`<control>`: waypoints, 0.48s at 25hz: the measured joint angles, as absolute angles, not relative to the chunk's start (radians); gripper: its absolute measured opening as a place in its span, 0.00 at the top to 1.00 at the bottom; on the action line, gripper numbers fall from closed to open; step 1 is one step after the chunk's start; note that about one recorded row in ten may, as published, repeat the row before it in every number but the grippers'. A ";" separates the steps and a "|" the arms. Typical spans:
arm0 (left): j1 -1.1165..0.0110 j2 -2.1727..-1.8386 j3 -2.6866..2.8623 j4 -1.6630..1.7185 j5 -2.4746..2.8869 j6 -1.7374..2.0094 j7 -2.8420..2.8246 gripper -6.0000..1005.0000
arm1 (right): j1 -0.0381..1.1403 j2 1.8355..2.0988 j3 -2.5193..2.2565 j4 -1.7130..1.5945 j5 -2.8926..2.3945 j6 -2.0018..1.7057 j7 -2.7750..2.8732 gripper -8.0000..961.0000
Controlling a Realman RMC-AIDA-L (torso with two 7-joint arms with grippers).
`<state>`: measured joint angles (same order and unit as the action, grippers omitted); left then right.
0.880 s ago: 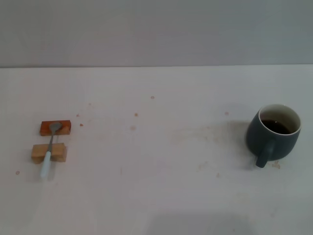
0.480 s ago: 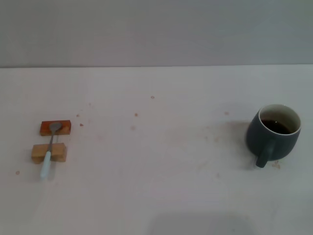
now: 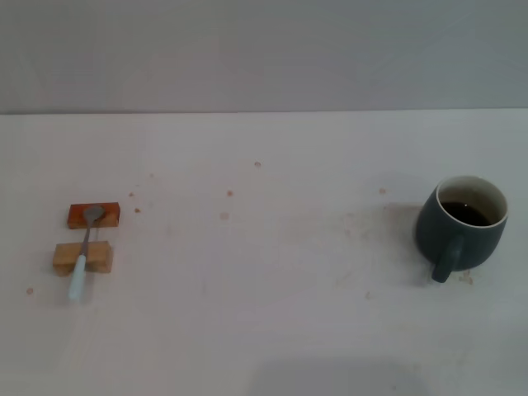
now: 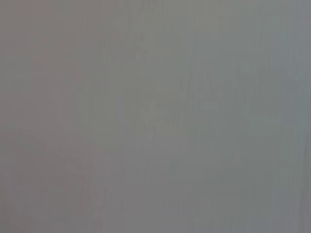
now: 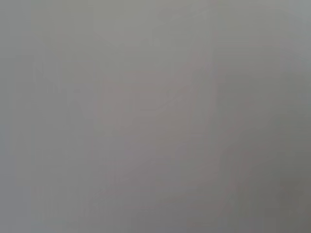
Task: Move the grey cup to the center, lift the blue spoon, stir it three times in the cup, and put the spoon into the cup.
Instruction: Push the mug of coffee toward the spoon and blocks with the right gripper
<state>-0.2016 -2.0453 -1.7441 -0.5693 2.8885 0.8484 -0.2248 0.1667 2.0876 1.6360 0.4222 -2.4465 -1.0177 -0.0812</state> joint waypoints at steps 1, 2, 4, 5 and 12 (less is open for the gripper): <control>-0.203 -2.045 -1.744 -0.569 2.888 0.848 -0.225 0.34 | 0.168 2.088 1.634 0.420 -2.447 -1.032 -0.081 0.63; -0.204 -2.045 -1.744 -0.569 2.889 0.848 -0.225 0.34 | 0.169 2.089 1.630 0.416 -2.446 -1.046 -0.081 0.66; -0.206 -2.042 -1.744 -0.570 2.889 0.848 -0.224 0.34 | 0.172 2.090 1.609 0.407 -2.428 -1.073 -0.081 0.73; -0.206 -2.042 -1.744 -0.570 2.889 0.848 -0.224 0.34 | 0.172 2.090 1.609 0.407 -2.428 -1.073 -0.081 0.75; -0.202 -2.038 -1.744 -0.580 2.889 0.848 -0.224 0.34 | 0.170 2.086 1.486 0.398 -2.332 -1.078 -0.081 0.90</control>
